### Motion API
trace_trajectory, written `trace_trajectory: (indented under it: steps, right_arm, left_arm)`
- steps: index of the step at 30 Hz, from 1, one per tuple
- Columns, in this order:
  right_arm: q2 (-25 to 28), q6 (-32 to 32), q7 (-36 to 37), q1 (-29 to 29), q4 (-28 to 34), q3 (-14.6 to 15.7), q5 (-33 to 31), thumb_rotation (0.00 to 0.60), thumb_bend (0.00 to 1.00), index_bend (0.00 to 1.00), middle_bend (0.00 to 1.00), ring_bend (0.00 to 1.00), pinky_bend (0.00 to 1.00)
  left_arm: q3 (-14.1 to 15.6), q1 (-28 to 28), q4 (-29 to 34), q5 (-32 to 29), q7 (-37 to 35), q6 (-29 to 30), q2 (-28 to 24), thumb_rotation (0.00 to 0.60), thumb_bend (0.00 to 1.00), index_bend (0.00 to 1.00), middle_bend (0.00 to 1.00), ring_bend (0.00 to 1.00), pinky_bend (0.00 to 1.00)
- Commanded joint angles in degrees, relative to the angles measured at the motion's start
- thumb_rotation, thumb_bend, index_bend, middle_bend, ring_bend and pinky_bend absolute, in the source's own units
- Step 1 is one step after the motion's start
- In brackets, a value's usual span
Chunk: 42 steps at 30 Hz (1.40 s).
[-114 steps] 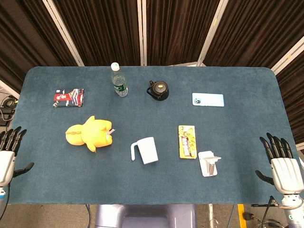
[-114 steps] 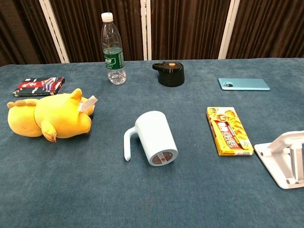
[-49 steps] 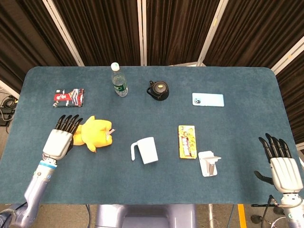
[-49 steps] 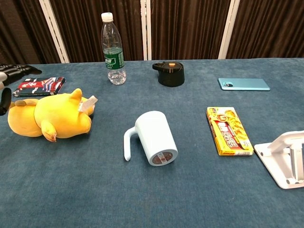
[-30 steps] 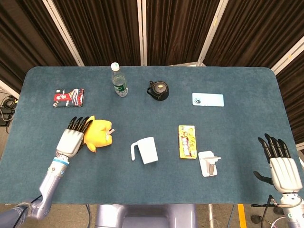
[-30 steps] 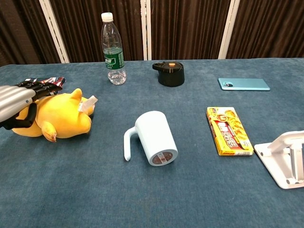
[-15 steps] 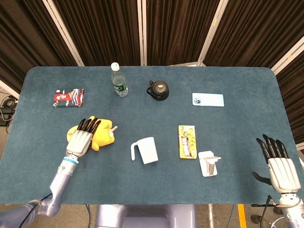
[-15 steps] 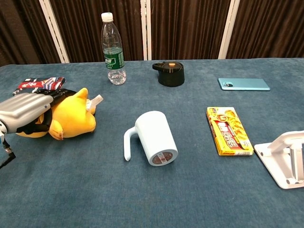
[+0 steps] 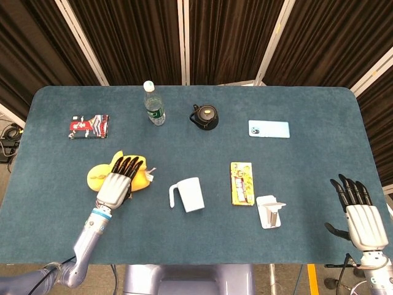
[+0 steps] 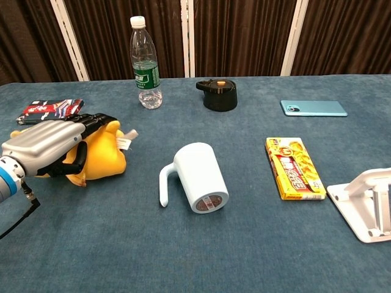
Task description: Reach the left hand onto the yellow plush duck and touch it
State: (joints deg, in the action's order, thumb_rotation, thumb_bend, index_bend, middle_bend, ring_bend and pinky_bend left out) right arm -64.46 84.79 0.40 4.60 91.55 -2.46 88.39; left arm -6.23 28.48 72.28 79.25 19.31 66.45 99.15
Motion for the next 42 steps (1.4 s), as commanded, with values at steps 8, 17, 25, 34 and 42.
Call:
trace_trajectory:
  steps: [8, 17, 25, 34, 42]
  right_arm:
    - [-0.1, -0.44, 0.09, 0.17, 0.21, 0.37, 0.45, 0.6, 0.03, 0.0, 0.0, 0.0, 0.0]
    - [-0.34, -0.87, -0.37, 0.31, 0.19, 0.49, 0.32, 0.6, 0.03, 0.0, 0.0, 0.0, 0.0]
    - [-0.12, -0.85, 0.18, 0.31, 0.22, 0.51, 0.34, 0.6, 0.03, 0.0, 0.0, 0.0, 0.0]
    - [-0.17, -0.75, -0.13, 0.29, 0.33, 0.69, 0.66, 0.6, 0.03, 0.0, 0.0, 0.0, 0.0]
    - [-0.31, -0.96, -0.5, 0.34, 0.29, 0.81, 0.67, 0.6, 0.03, 0.0, 0.0, 0.0, 0.0]
  left_arm:
    - [-1.06, -0.79, -1.17, -1.51, -0.5, 1.27, -1.73, 0.6, 1.0, 0.0, 0.0, 0.0, 0.0]
    - [-1.18, -0.27, -3.98, -4.84, 0.04, -2.13, -0.38, 0.6, 1.0, 0.0, 0.0, 0.0, 0.0]
    - [-0.72, 0.53, -3.97, -5.29, 2.06, -2.93, 1.58, 0.6, 1.0, 0.0, 0.0, 0.0, 0.0]
    - [0.02, 0.71, -1.13, -3.27, 3.46, -0.88, 1.76, 0.6, 1.0, 0.0, 0.0, 0.0, 0.0]
    - [0.43, 0.38, -0.7, -3.08, 2.83, -0.72, 0.49, 0.6, 1.0, 0.0, 0.0, 0.0, 0.0]
